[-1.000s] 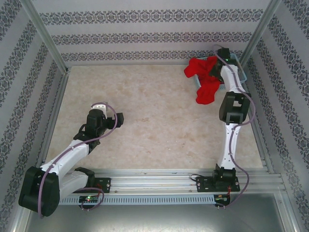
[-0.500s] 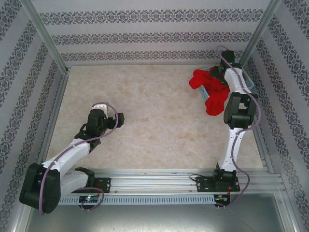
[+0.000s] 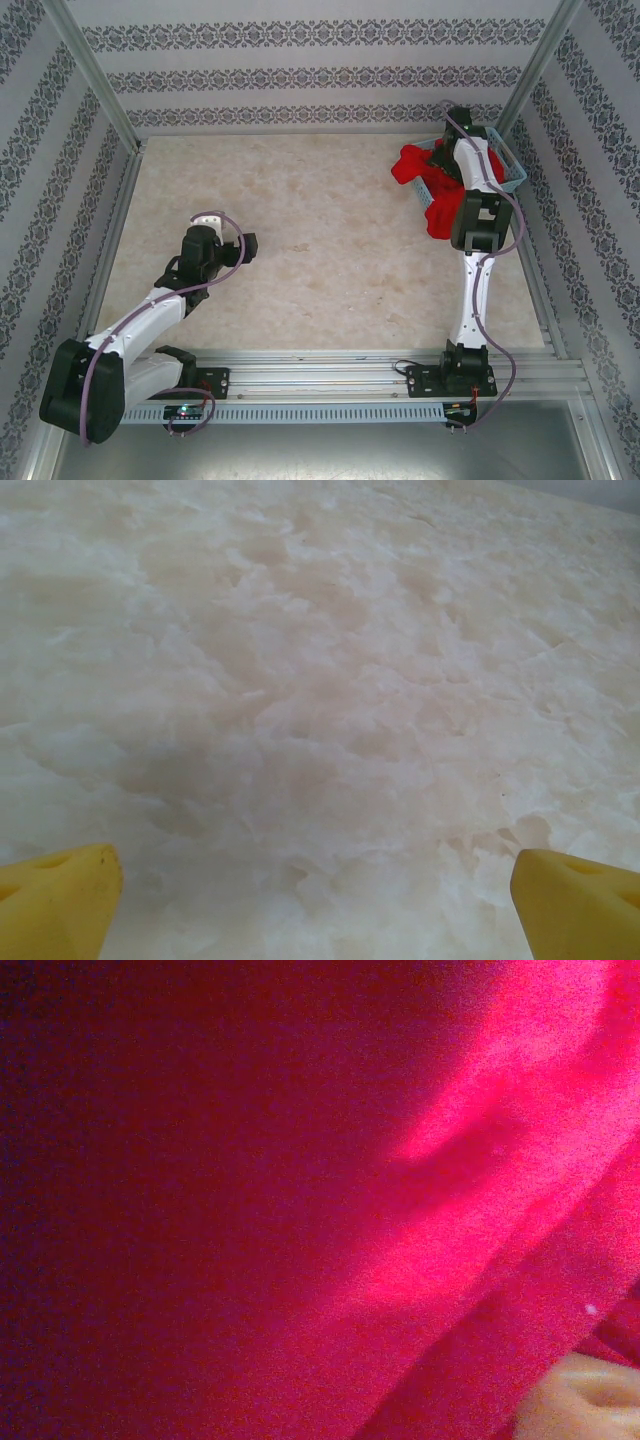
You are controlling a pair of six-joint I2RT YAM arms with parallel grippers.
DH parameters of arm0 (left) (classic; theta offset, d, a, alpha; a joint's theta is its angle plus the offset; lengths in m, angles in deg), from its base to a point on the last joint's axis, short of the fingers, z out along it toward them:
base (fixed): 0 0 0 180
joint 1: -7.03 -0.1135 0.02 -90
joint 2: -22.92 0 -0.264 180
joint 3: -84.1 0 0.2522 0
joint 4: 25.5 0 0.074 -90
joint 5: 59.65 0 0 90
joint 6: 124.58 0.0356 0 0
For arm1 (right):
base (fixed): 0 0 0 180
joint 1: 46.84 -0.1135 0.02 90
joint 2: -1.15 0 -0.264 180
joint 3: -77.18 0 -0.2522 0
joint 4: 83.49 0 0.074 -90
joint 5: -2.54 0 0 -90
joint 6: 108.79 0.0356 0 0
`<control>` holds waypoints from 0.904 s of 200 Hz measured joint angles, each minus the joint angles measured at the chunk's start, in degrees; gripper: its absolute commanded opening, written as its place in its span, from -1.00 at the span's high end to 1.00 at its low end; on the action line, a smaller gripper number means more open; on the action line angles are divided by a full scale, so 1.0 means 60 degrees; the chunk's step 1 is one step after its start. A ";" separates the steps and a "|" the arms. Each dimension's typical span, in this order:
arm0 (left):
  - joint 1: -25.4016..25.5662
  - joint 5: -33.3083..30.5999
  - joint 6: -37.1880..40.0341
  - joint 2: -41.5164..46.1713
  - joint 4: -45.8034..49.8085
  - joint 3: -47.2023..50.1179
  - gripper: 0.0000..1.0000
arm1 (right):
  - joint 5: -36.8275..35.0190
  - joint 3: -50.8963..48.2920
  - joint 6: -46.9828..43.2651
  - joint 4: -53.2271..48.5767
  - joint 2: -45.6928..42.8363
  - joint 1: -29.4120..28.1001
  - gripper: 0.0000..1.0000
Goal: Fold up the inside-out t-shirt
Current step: Pick up the T-shirt from the basket.
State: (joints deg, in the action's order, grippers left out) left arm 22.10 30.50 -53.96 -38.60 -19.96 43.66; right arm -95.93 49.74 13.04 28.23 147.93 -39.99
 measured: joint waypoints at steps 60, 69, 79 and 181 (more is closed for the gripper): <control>0.0051 -0.0069 0.0029 0.0149 0.0000 0.0018 -1.00 | 0.0208 -0.1800 -0.0149 0.1355 -0.1712 -0.0186 0.95; 0.0051 -0.0080 0.0025 0.0175 0.0000 0.0029 -1.00 | 0.0193 -0.2597 -0.0193 0.1927 -0.2433 -0.0291 1.00; 0.0051 -0.0106 0.0029 0.0244 0.0000 0.0055 -1.00 | 0.0146 -0.3446 -0.0273 0.2524 -0.3282 -0.0415 1.00; 0.0069 -0.0127 0.0025 0.0506 0.0004 0.0124 -1.00 | -0.1566 -0.7624 -0.1606 0.6251 -0.8047 -0.1912 1.00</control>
State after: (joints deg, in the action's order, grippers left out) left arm 22.52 29.73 -53.81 -35.56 -19.94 44.41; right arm -105.32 4.00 3.40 65.73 99.64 -51.47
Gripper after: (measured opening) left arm 0.999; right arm 0.062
